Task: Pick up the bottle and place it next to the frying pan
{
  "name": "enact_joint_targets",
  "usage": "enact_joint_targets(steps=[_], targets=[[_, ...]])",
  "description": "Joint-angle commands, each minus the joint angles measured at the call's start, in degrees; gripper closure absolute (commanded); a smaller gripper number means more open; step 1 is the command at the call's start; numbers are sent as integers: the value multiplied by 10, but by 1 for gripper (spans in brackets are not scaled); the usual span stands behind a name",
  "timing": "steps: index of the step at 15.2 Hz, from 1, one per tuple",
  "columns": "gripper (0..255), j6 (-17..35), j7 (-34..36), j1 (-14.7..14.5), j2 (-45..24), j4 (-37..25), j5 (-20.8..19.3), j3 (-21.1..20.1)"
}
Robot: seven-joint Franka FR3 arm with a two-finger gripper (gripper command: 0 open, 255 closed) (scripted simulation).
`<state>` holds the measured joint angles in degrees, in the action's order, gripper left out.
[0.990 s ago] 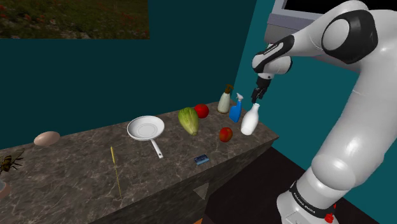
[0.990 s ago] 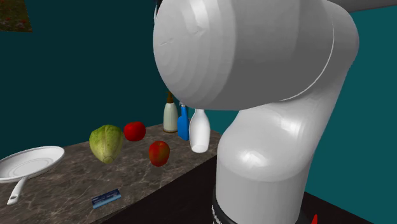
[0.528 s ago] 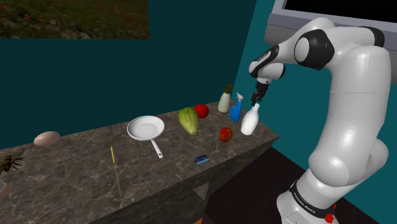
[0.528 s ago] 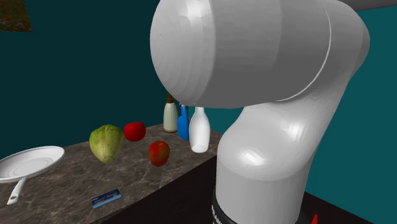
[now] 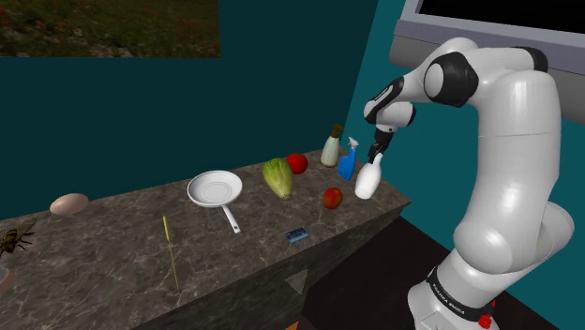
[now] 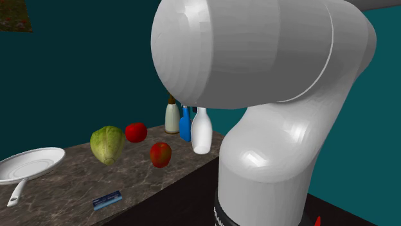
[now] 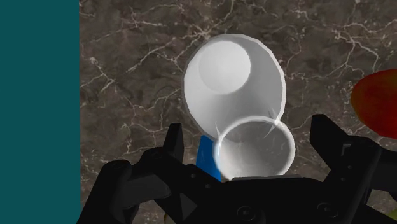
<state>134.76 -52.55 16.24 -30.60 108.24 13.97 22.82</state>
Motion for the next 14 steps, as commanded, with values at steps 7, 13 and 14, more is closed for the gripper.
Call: enact_joint_targets(steps=[7, 13, 14], targets=[[0, 1, -1, 1, -2, -1, 1, -1], [255, 2, -1, 1, -2, -1, 1, -1], [255, 2, -1, 1, -2, -1, 1, -1]])
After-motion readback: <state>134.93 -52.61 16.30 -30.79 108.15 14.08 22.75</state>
